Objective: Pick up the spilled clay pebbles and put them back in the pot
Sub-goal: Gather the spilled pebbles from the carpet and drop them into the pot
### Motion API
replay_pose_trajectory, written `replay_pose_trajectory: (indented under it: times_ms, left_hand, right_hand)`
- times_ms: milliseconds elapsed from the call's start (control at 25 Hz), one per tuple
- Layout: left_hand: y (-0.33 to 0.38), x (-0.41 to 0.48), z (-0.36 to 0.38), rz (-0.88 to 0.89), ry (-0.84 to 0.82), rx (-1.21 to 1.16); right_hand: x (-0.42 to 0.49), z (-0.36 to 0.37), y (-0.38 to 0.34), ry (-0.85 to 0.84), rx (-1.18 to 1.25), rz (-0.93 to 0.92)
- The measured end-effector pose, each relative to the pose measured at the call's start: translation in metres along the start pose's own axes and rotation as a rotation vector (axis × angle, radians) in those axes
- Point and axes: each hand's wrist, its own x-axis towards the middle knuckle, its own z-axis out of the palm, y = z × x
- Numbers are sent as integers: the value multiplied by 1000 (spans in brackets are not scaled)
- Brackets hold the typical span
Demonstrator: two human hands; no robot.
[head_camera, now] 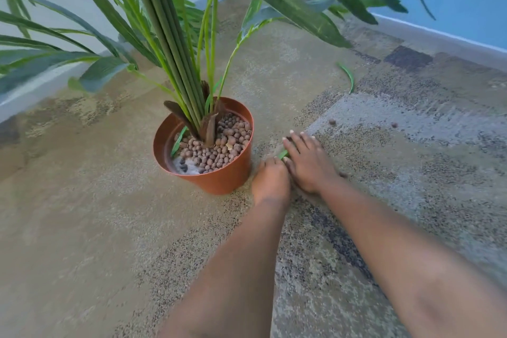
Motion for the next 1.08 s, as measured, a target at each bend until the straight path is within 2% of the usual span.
replay_pose_trajectory:
  times_ms: [80, 240, 360, 480, 560, 640, 720, 800, 840, 880, 960, 1080]
  left_hand:
    - [-2, -4, -4, -15, 25, -27]
    - [2, -16, -15, -118, 63, -117]
    - [12, -31, -41, -145, 281, -294]
    - [4, -37, -83, -164, 568, -275]
    - [-5, -36, -115, -98, 695, -282]
    - [-13, -30, -139, -35, 656, -256]
    - [-26, -21, -149, -115, 485, -225]
    - [-45, -19, -148, -255, 332, -185]
    - [-54, -22, -145, -284, 315, -170]
    - [-61, -26, -143, -285, 343, -173]
    - [-69, -35, -139, -289, 456, -233]
    - [-79, -38, -133, -410, 567, -292]
  right_hand:
    - [0, 0, 0, 22, 11, -2]
    - [-17, -5, 13, 190, 4, -8]
    - [-28, -12, 24, 226, -38, 47]
    - [-33, -17, 22, 131, -229, 25]
    - [-35, -19, 21, 68, -307, -2]
    - [-34, -22, 19, -24, -255, 15]
    - [-36, -23, 15, -28, -157, 75]
    - [-34, -40, 10, 80, 147, 236]
    - [-30, -60, 3, 126, 344, 265]
    - [-23, -83, -8, 202, 486, 244]
    - [-7, -133, -44, 319, 574, 56]
    - [16, -171, -109, 228, 363, -235]
